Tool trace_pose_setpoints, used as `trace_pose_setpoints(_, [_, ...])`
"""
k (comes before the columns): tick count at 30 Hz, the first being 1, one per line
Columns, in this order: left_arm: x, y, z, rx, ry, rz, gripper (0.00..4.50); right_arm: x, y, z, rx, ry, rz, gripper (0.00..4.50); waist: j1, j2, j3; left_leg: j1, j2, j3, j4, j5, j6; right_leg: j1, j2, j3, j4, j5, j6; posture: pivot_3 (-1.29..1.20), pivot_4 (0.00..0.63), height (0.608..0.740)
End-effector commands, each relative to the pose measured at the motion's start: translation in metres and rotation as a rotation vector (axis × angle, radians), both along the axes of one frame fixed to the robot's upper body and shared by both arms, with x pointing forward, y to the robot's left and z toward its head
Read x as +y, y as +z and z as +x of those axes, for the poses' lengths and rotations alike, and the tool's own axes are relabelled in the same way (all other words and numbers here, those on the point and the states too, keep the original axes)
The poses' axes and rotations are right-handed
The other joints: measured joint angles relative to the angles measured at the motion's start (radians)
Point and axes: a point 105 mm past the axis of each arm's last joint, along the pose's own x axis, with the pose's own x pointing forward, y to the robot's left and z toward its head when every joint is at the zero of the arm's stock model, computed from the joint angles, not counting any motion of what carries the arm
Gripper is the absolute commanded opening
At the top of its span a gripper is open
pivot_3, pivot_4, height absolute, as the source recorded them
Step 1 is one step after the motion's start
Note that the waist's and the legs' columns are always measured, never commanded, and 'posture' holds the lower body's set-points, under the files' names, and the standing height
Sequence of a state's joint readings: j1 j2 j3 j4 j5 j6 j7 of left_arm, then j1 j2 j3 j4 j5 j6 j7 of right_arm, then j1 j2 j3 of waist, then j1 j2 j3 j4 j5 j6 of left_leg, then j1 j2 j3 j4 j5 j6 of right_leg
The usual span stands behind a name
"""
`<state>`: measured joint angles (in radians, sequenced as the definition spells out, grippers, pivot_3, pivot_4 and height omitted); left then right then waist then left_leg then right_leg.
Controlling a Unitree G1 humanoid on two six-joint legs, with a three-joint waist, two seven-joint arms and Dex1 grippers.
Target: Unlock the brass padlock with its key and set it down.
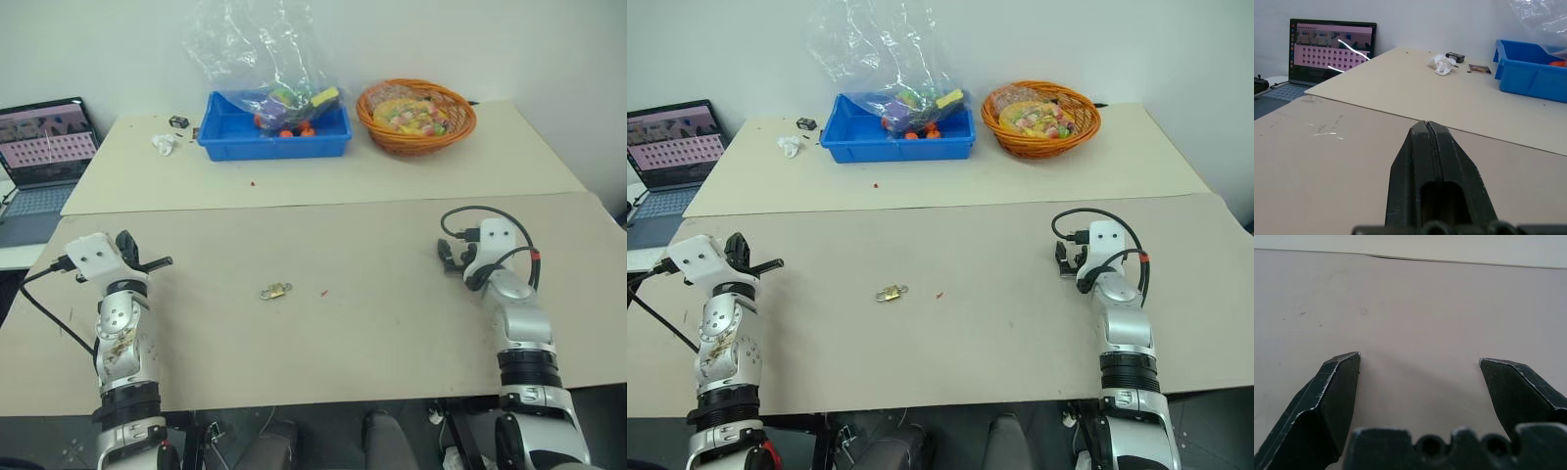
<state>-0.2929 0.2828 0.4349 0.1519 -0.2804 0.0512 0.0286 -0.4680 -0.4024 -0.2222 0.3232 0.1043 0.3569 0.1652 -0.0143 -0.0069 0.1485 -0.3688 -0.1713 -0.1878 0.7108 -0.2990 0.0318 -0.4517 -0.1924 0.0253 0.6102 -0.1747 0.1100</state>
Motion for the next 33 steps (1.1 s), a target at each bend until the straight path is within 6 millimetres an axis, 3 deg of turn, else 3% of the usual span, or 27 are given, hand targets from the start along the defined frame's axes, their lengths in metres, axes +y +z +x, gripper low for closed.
trace_pose_setpoints(1, [-0.001, 0.017, 0.001, -0.041, -0.039, 0.006, 0.00, -0.004, 0.014, -0.001, -0.044, -0.009, -0.010, 4.48, 0.000, 0.000, 0.000, 0.000, 0.000, 0.000, 0.000, 0.000, 0.000, 0.000, 0.000, 0.000, 0.000, 0.000, 0.000, 0.00, 0.150, 0.732])
trace_pose_setpoints(6, [-0.035, 0.018, 0.005, 0.008, -0.318, 0.040, 0.00, 0.001, 0.008, -0.002, 0.002, 0.097, -0.005, 4.48, 0.000, 0.000, 0.000, 0.000, 0.000, 0.003, 0.000, 0.000, 0.000, -0.003, 0.001, 0.004, 0.000, 0.000, 0.000, 0.00, 0.150, 0.732])
trace_pose_setpoints(9, [-0.071, 0.020, -0.009, 0.084, -0.609, 0.224, 0.00, 0.032, 0.012, -0.014, 0.088, 0.451, -0.009, 4.48, -0.004, 0.000, 0.000, -0.001, 0.002, 0.006, 0.000, -0.001, 0.002, -0.004, 0.003, 0.007, 0.001, 0.001, 0.000, 0.00, 0.150, 0.732])
trace_pose_setpoints(11, [-0.087, 0.021, -0.021, 0.131, -0.751, 0.241, 0.00, 0.055, 0.022, -0.032, 0.139, 0.705, -0.031, 4.48, -0.006, 0.000, 0.000, 0.000, 0.005, 0.010, -0.001, -0.004, 0.002, -0.005, 0.007, 0.011, 0.000, 0.001, 0.000, 0.00, 0.150, 0.732])
trace_pose_setpoints(15, [-0.125, 0.024, -0.054, 0.187, -1.034, 0.263, 0.00, 0.103, 0.042, -0.090, 0.228, 1.233, 0.001, 4.48, -0.009, 0.000, 0.001, 0.000, 0.011, 0.012, -0.001, -0.007, 0.001, -0.006, 0.013, 0.012, -0.001, 0.002, -0.001, 0.00, 0.150, 0.732])
trace_pose_setpoints(19, [-0.144, 0.017, -0.087, 0.269, -1.234, 0.280, 0.00, 0.143, 0.061, -0.122, 0.228, 1.540, 0.003, 4.48, -0.010, 0.000, 0.001, 0.004, 0.014, 0.015, -0.002, -0.009, -0.001, -0.006, 0.015, 0.014, -0.004, 0.001, -0.001, 0.00, 0.150, 0.732])
trace_pose_setpoints(24, [-0.142, 0.004, -0.101, 0.343, -1.298, 0.316, 0.00, 0.170, 0.060, -0.122, 0.193, 1.609, -0.147, 4.48, 0.003, -0.002, 0.002, 0.013, 0.017, 0.023, -0.009, -0.013, 0.001, -0.003, 0.016, 0.018, -0.006, 0.002, -0.003, 0.00, 0.150, 0.732])
trace_pose_setpoints(30, [-0.135, 0.003, -0.099, 0.342, -1.285, 0.383, 0.00, 0.179, 0.066, -0.117, 0.127, 1.596, -0.208, 4.48, 0.026, -0.002, 0.003, 0.013, 0.017, 0.024, -0.012, -0.012, 0.000, -0.004, 0.016, 0.018, -0.011, 0.003, -0.005, 0.00, 0.150, 0.732])
trace_pose_setpoints(33, [-0.128, 0.000, -0.098, 0.339, -1.280, 0.413, 0.74, 0.179, 0.067, -0.116, 0.115, 1.584, -0.192, 4.50, 0.026, -0.002, 0.003, 0.013, 0.018, 0.025, -0.014, -0.012, 0.000, -0.004, 0.016, 0.017, -0.015, 0.004, -0.007, 0.00, 0.150, 0.732])
